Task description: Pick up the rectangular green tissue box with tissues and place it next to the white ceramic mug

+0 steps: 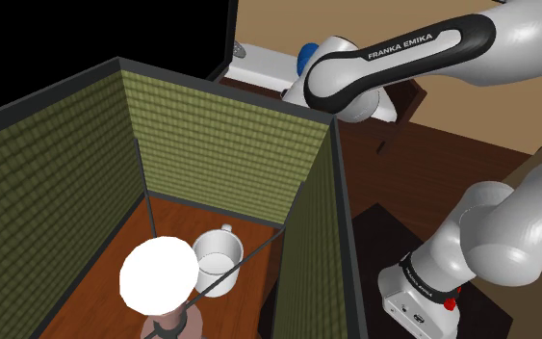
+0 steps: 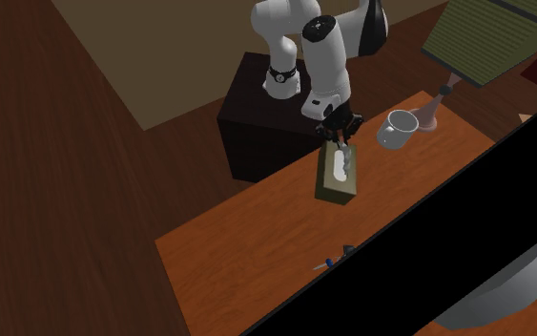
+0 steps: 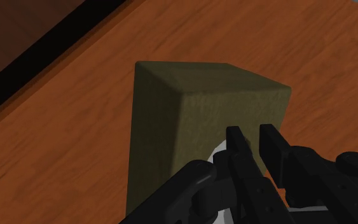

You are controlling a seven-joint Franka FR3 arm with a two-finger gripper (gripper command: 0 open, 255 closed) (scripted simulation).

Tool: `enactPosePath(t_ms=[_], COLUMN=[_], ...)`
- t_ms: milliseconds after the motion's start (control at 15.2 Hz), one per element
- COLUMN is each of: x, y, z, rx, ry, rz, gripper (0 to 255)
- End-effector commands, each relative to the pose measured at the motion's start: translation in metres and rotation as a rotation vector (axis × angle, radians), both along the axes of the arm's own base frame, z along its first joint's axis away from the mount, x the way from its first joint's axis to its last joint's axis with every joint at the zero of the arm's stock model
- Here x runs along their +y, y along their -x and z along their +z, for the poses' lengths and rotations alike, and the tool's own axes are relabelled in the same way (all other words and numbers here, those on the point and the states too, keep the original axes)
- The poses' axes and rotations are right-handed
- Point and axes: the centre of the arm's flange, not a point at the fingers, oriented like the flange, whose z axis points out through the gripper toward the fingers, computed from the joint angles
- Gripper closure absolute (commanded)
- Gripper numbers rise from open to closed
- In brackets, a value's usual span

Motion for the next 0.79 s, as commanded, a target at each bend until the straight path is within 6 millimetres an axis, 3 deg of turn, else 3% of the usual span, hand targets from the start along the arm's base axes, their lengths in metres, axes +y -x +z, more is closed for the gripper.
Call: enactPosePath(t_ms=[0,66,132,462,726], x=[0.0,0.0,0.0,0.0,-0.019], y=[0.0,0.0,0.0,0.0,0.004], z=[0.0,0.0,0.0,0.0,0.046], rx=[0.0,0.0,0.0,0.0,0.0], ry=[0.0,0.0,0.0,0.0,0.0], rz=[0.0,0.0,0.0,0.0,0.0], gripper=[255,255,0,0,0])
